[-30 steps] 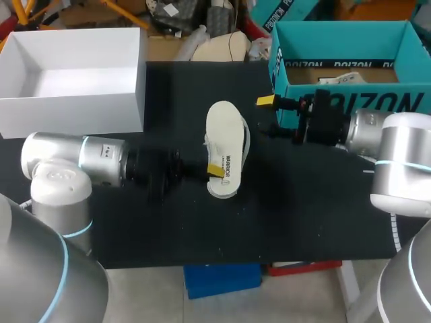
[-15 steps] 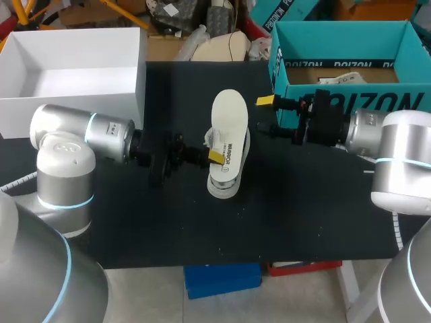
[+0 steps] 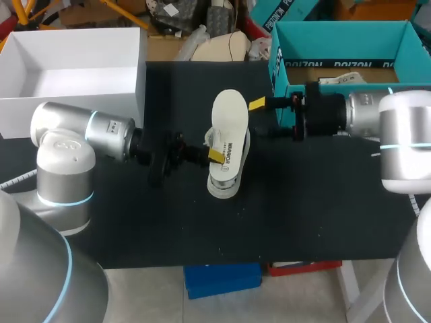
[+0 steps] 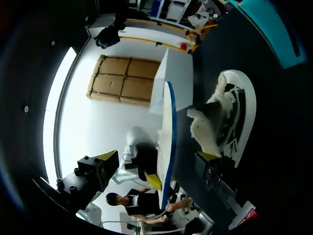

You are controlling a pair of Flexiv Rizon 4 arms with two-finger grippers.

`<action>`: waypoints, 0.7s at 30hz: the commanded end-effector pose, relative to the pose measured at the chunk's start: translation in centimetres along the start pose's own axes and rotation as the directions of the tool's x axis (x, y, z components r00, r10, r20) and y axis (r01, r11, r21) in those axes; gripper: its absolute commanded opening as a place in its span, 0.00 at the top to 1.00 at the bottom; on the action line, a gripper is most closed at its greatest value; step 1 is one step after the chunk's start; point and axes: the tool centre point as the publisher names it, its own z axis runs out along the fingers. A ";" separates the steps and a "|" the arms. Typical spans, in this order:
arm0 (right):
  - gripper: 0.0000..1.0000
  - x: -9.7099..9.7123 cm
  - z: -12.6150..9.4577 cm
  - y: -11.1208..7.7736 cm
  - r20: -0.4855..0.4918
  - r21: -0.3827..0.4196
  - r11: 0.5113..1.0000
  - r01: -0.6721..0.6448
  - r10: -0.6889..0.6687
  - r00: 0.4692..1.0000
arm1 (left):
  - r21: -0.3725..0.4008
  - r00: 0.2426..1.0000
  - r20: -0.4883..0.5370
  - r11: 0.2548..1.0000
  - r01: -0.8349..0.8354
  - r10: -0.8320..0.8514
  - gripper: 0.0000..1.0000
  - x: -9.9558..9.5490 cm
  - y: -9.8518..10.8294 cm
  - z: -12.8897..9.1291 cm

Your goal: Take the shoe out of the shoebox, open the shoe tongue, remove and reinsert the insole, then place the shoe into the shoebox

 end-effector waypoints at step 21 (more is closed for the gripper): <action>0.52 -2.1 5.1 -0.3 -0.020 0.074 0.997 0.021 -0.019 1.000 | 0.001 1.000 -0.002 1.000 -0.002 0.002 1.00 0.0 0.0 0.0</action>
